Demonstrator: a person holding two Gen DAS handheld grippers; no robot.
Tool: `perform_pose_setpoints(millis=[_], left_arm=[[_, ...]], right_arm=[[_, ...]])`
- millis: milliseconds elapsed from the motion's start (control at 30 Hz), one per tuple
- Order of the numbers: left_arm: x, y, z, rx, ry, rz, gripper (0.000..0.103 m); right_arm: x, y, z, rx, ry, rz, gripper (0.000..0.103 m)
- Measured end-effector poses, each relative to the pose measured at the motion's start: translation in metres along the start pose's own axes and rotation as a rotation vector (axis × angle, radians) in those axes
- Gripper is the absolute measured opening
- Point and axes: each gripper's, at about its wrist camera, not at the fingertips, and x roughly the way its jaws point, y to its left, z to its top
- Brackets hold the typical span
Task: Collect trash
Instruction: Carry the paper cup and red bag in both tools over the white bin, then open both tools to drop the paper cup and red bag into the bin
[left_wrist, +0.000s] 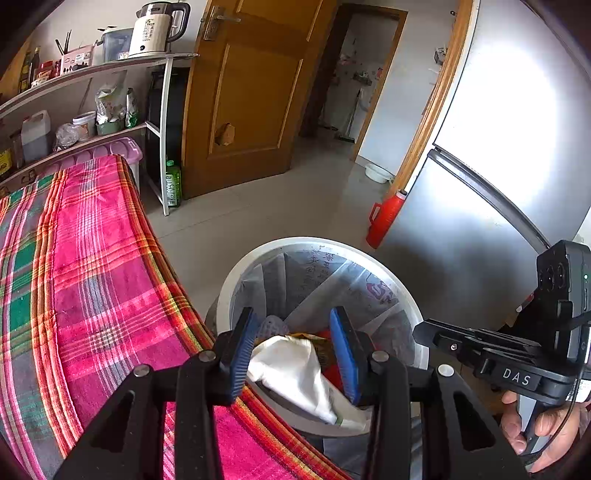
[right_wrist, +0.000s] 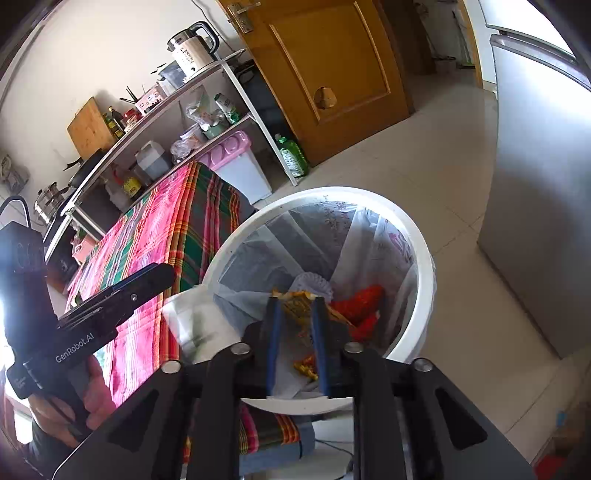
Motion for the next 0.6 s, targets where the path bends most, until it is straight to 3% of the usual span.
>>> perform_pose_setpoints(millis=[600], left_arm=[[-0.047,0.017,-0.008,-0.029,-0.088,0.013,0.043]], right_arm=[[-0.026,0.037,0.004,-0.076,-0.075,0.032,0.024]])
